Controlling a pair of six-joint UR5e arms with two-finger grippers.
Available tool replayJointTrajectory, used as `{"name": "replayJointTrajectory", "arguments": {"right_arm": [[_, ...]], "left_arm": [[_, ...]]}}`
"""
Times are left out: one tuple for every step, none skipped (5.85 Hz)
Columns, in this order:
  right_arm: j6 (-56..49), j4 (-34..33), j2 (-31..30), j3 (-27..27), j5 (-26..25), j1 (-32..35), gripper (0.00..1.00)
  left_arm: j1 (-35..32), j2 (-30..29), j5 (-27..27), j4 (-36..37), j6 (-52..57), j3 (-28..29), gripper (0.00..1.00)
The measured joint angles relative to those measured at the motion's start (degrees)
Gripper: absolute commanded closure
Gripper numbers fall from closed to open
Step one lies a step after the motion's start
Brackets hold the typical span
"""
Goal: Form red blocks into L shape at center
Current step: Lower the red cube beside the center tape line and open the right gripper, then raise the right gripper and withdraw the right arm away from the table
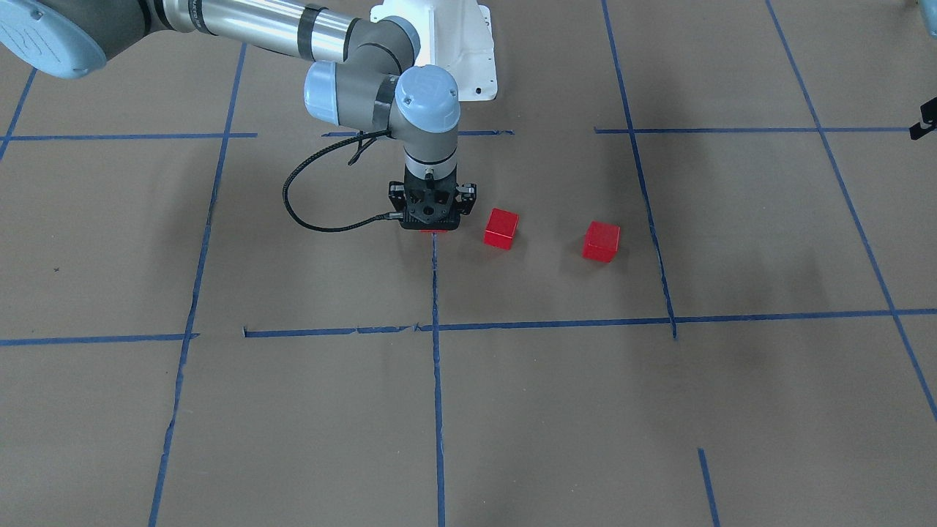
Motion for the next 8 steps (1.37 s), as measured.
{"name": "replayJointTrajectory", "arguments": {"right_arm": [[-0.5,-0.1,0.2,0.2,0.1,0.2,0.00],[-2.0,-0.8,0.3,1.1,0.3,0.8,0.00],[-4.0,-3.3,0.3,3.5,0.7,1.9,0.00],[-6.0,-6.7,0.4,6.9,1.7,3.8,0.00],[-8.0,-8.5,0.3,9.0,4.4,6.7,0.00],[-11.3,-9.2,-0.3,9.9,8.0,11.0,0.00],[-16.8,-10.4,-2.1,10.3,11.4,15.8,0.00],[-24.5,-12.1,-5.5,11.5,13.6,20.7,0.00]], "left_arm": [[0.0,0.0,0.0,0.0,0.0,-0.1,0.00],[0.0,0.0,0.0,-0.1,0.0,-0.1,0.00],[0.0,0.0,0.0,-0.3,0.0,-0.2,0.00],[0.0,-0.2,0.0,-0.4,0.0,-0.4,0.00],[0.1,-0.5,0.0,-0.5,0.0,-0.8,0.00],[0.7,-1.0,0.5,-0.5,-0.1,-1.1,0.00],[1.5,-2.2,1.1,-0.5,-0.3,-1.1,0.00],[1.8,-4.8,1.3,-0.5,-0.4,-1.1,0.00]]}}
